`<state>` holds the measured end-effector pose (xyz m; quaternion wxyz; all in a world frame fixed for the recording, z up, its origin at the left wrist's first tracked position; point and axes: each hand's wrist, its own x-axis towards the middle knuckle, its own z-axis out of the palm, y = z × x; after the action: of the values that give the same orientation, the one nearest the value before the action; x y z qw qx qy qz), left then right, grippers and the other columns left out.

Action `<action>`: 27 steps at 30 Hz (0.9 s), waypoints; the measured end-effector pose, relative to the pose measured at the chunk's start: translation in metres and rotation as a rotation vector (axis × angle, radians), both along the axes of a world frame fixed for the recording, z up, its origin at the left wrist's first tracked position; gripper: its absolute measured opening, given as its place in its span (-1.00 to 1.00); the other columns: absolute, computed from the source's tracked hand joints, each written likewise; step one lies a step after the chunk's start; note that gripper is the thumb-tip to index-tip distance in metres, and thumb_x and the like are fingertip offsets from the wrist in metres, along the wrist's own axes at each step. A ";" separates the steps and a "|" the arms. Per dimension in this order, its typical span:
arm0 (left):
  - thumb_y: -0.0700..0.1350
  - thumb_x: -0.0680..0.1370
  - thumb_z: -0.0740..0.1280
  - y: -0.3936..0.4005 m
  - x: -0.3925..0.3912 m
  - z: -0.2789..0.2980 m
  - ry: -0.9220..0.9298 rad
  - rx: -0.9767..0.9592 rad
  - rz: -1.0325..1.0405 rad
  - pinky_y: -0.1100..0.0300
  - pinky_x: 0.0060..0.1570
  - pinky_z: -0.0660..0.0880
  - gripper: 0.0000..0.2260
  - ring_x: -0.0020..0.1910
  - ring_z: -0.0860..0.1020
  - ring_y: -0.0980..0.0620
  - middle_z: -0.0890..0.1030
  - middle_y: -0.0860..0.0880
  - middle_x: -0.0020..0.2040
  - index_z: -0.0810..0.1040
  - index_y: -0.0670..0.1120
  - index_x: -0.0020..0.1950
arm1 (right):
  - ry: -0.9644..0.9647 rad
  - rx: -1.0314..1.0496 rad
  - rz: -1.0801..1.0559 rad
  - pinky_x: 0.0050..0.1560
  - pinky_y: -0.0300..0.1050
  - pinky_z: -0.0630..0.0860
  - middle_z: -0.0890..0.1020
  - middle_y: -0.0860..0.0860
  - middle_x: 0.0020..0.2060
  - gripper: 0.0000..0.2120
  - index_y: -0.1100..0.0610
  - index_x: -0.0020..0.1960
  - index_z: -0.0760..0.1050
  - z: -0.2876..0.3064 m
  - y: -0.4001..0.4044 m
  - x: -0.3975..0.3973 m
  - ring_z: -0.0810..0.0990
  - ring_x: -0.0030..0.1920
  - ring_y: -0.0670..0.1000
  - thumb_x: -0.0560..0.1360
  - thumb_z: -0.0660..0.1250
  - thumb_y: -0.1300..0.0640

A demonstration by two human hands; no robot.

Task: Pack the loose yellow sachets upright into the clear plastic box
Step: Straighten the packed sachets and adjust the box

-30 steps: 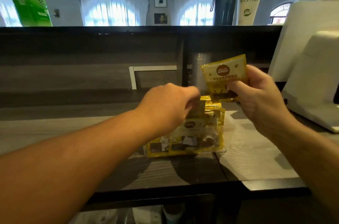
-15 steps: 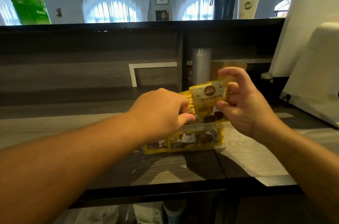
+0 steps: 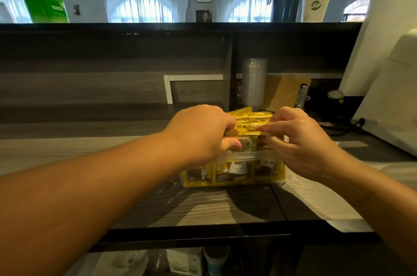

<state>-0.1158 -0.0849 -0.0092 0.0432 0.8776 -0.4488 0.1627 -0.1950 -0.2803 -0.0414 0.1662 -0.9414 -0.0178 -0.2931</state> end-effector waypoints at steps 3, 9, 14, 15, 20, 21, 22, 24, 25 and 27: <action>0.28 0.55 0.24 -0.008 0.003 0.001 0.012 -0.009 0.036 0.17 -0.25 0.41 -0.71 -0.19 0.44 0.14 0.48 0.12 -0.18 0.45 0.09 -0.16 | 0.065 -0.148 -0.002 -0.16 -0.35 0.27 0.44 -0.22 -0.10 -0.71 -0.09 0.23 0.58 0.004 0.001 0.000 0.33 0.00 -0.12 0.59 0.21 0.08; 0.31 0.57 0.15 -0.007 0.000 0.005 0.223 -0.080 -0.060 0.09 -0.23 0.51 -0.60 -0.21 0.53 0.07 0.58 0.02 -0.17 0.58 0.02 -0.09 | 0.123 -0.081 -0.019 0.00 -0.17 0.46 0.50 -0.18 -0.03 -0.66 -0.18 0.30 0.49 0.024 0.007 -0.005 0.42 0.09 -0.09 0.55 0.30 0.06; 0.00 0.59 0.34 0.019 0.002 0.008 0.301 -0.099 -0.081 0.33 -0.10 0.44 -0.74 -0.03 0.51 0.22 0.55 0.22 0.03 0.54 0.14 0.29 | 0.374 0.007 0.136 -0.07 -0.23 0.55 0.56 -0.21 -0.01 -0.77 -0.14 0.18 0.55 0.034 0.026 -0.003 0.54 -0.01 -0.16 0.53 0.29 -0.10; -0.01 0.59 0.35 0.022 0.001 0.007 0.306 -0.113 -0.083 0.32 -0.08 0.45 -0.71 -0.03 0.51 0.23 0.55 0.22 0.03 0.53 0.14 0.31 | 0.385 -0.021 0.144 -0.06 -0.20 0.58 0.58 -0.21 -0.01 -0.77 -0.15 0.16 0.55 0.034 0.028 -0.001 0.57 0.00 -0.15 0.52 0.31 -0.10; -0.02 0.58 0.37 0.022 -0.004 0.007 0.273 -0.018 -0.089 0.16 0.11 0.51 -0.61 0.12 0.50 0.16 0.57 0.10 0.23 0.46 0.12 0.40 | 0.270 -0.098 0.102 -0.10 -0.23 0.58 0.59 -0.17 0.00 -0.79 -0.17 0.15 0.56 0.033 0.024 0.008 0.57 0.00 -0.14 0.57 0.30 0.05; -0.06 0.57 0.38 0.021 -0.005 0.009 0.292 -0.001 -0.095 0.19 0.10 0.50 -0.59 0.13 0.49 0.17 0.56 0.10 0.25 0.44 0.13 0.41 | 0.264 -0.099 0.091 -0.14 -0.27 0.56 0.59 -0.17 0.00 -0.78 -0.17 0.15 0.56 0.034 0.022 0.008 0.56 -0.01 -0.14 0.57 0.30 0.08; -0.11 0.57 0.38 0.021 -0.006 0.012 0.308 0.000 -0.098 0.21 0.09 0.49 -0.57 0.15 0.49 0.17 0.54 0.10 0.27 0.44 0.14 0.42 | 0.262 -0.096 0.078 -0.18 -0.31 0.54 0.57 -0.18 0.01 -0.76 -0.16 0.16 0.57 0.034 0.020 0.008 0.55 -0.02 -0.14 0.57 0.31 0.12; -0.22 0.57 0.36 0.021 -0.003 0.017 0.292 -0.027 -0.081 0.26 0.05 0.49 -0.52 0.20 0.49 0.13 0.51 0.10 0.33 0.45 0.16 0.42 | 0.257 -0.087 0.060 -0.21 -0.34 0.52 0.55 -0.18 0.05 -0.73 -0.16 0.15 0.57 0.034 0.015 0.008 0.54 0.00 -0.14 0.56 0.32 0.17; -0.26 0.57 0.34 0.021 -0.001 0.019 0.278 -0.037 -0.070 0.29 0.01 0.48 -0.51 0.21 0.48 0.13 0.49 0.09 0.36 0.45 0.17 0.42 | 0.267 -0.084 0.057 -0.20 -0.33 0.53 0.55 -0.18 0.06 -0.72 -0.18 0.13 0.57 0.034 0.015 0.008 0.55 0.01 -0.13 0.56 0.32 0.18; -0.28 0.58 0.31 0.021 0.000 0.020 0.295 -0.013 -0.068 0.31 -0.03 0.48 -0.51 0.16 0.47 0.17 0.49 0.08 0.36 0.45 0.17 0.42 | 0.306 -0.112 0.072 -0.13 -0.28 0.58 0.57 -0.17 0.06 -0.71 -0.19 0.11 0.57 0.035 0.017 0.008 0.57 0.04 -0.12 0.55 0.33 0.19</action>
<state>-0.1153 -0.0639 0.0104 0.1195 0.8761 -0.4660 0.0334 -0.1866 -0.2634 -0.0068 0.1246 -0.9816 -0.0424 -0.1387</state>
